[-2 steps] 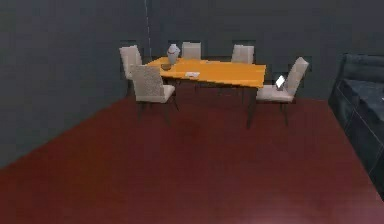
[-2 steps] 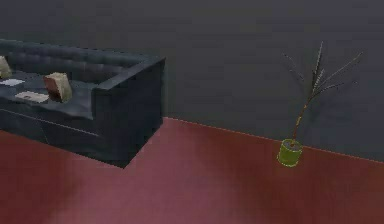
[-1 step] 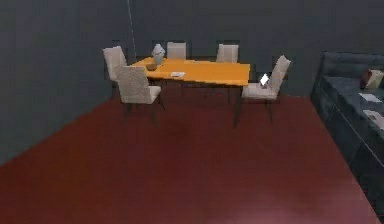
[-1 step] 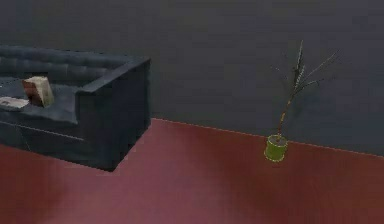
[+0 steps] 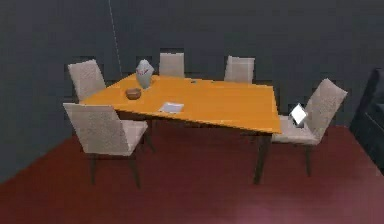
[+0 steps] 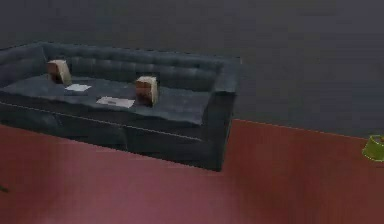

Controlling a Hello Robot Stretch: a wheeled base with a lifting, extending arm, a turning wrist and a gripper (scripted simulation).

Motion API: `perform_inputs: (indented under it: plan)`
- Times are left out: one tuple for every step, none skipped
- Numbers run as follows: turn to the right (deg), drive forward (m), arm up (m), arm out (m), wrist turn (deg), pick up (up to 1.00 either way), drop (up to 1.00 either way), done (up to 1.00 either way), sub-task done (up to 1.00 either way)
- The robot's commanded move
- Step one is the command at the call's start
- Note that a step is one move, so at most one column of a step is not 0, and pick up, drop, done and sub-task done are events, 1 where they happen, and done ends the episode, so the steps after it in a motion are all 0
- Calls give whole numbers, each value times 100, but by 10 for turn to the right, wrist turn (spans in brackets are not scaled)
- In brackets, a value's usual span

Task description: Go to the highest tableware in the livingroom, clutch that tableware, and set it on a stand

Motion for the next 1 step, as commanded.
perform_inputs:
  plan:
    - [0, 80, 0, 0, 0, 0, 0, 0, 0]
